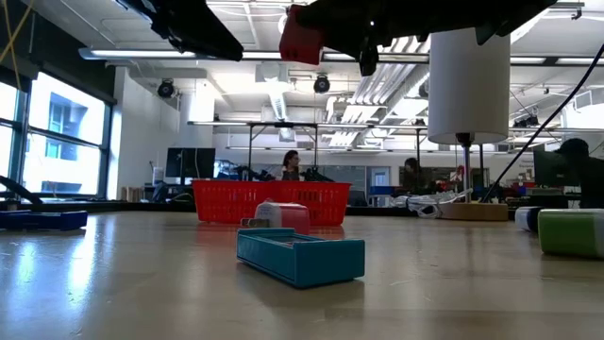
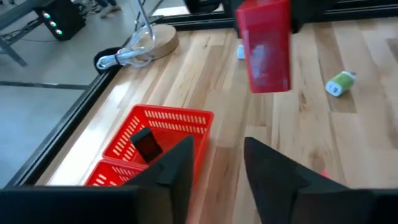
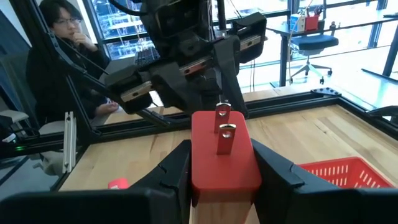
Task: Pick & Place Office items
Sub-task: Put the red charger adapter into the left red bin
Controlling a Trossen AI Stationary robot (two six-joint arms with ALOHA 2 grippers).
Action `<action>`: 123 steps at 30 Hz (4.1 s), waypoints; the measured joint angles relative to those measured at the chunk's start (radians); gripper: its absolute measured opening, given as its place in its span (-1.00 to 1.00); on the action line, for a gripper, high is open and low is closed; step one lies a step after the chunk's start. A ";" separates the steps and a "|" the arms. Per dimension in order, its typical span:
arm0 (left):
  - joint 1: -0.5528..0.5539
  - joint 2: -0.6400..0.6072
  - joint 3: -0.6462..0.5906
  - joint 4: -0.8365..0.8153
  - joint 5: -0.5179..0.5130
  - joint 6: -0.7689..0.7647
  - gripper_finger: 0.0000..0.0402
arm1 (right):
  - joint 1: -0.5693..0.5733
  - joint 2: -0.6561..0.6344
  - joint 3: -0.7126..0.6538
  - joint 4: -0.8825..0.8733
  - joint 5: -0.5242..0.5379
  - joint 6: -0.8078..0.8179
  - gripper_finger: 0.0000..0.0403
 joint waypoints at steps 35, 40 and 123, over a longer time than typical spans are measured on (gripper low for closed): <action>0.011 0.129 0.000 0.224 0.037 0.035 -0.05 | 0.000 0.000 0.000 0.014 -0.071 -0.045 -0.44; 0.026 0.198 0.000 0.286 0.037 0.053 -0.05 | 0.000 0.000 0.000 0.014 -0.074 -0.045 -0.44; 0.106 0.250 0.000 0.518 0.276 -0.010 -0.45 | 0.021 -0.082 0.000 -0.220 -0.022 -0.087 0.64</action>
